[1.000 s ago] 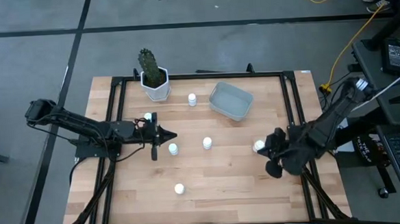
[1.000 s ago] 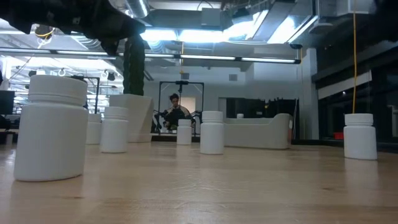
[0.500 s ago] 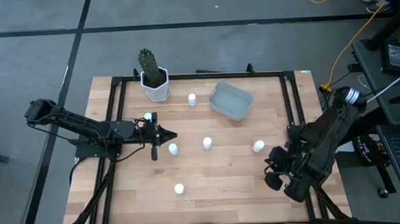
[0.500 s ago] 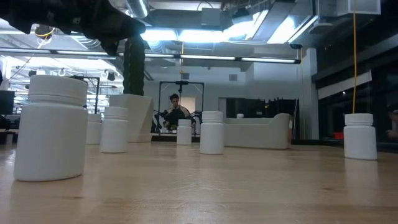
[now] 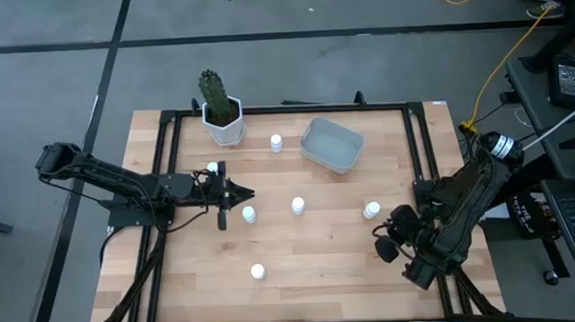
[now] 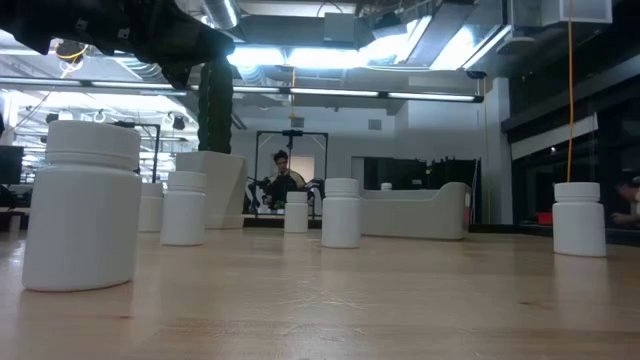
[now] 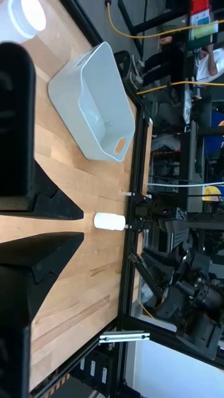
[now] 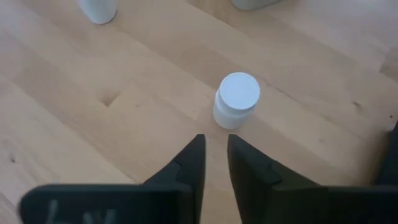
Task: Pick and place pill bottles into a basket
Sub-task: Put the white pill bottle into the gray bin
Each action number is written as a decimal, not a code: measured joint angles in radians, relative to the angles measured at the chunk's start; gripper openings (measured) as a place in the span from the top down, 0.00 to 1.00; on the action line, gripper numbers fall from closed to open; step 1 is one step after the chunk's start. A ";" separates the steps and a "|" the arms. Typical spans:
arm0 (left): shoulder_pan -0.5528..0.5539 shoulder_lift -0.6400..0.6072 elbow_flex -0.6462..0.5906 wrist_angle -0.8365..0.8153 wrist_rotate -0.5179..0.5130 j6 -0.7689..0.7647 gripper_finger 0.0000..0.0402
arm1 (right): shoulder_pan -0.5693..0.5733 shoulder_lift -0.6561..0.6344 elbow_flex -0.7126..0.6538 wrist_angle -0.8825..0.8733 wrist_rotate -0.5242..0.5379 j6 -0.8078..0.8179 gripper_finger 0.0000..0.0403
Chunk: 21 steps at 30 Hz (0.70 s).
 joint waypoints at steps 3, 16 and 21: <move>0.000 0.000 0.000 0.000 0.000 -0.001 0.90 | -0.007 0.000 0.000 0.004 0.000 0.000 0.71; 0.000 0.000 0.000 0.000 0.000 -0.003 0.91 | -0.114 -0.001 -0.001 -0.006 -0.094 -0.053 0.40; 0.000 0.000 0.000 -0.001 0.000 -0.003 0.90 | -0.155 -0.001 -0.001 -0.006 -0.101 -0.130 0.39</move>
